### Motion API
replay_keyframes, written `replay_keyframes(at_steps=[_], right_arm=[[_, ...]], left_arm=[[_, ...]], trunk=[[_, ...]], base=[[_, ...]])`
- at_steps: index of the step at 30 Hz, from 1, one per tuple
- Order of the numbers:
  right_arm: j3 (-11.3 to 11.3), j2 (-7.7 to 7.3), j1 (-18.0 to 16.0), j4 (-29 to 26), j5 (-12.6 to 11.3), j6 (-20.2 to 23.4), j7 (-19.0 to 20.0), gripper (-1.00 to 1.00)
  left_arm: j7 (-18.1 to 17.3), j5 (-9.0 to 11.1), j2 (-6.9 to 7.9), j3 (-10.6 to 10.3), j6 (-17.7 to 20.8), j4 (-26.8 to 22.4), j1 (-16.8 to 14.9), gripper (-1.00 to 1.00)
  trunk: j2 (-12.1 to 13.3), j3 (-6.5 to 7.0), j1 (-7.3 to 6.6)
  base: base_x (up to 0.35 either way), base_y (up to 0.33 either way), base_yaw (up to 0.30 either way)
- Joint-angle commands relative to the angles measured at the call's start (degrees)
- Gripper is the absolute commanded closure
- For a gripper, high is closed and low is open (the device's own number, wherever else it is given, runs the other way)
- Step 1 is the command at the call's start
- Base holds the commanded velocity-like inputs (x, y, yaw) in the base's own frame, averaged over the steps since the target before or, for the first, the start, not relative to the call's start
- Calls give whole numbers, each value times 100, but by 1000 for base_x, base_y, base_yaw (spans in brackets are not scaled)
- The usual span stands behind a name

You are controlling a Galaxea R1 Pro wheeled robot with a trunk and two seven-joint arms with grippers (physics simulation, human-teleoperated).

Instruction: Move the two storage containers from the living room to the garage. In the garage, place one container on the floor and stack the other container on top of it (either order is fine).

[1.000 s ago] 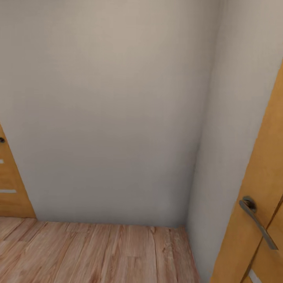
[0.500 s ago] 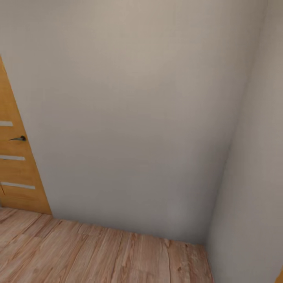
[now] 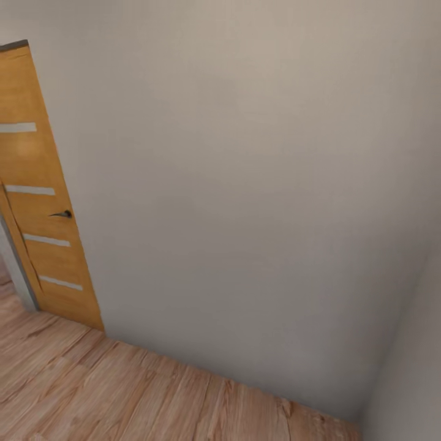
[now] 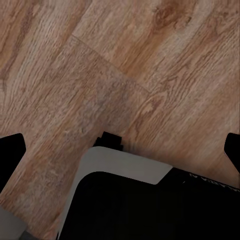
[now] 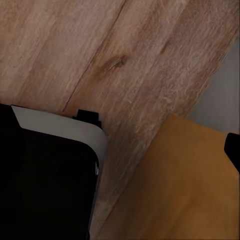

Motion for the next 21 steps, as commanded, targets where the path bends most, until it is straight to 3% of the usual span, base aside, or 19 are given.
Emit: replay_keyframes(at_steps=[1, 6, 21], right_arm=[[37, 1, -6, 17, -17, -33, -13, -100], [37, 1, -5, 17, -9, -33, -13, -100], [37, 10, -6, 17, -8, -33, -13, -100]], left_arm=[[14, 47, -3, -49, -15, 5, -5, -100], [18, 47, -3, -50, -20, 5, -5, -100], [18, 47, -3, -49, -21, 3, -5, -100]], trunk=[[-4, -7, 4], [-4, -7, 4], [-4, -7, 4]], base=[[295, 0, 269], [261, 0, 269], [11, 0, 269]])
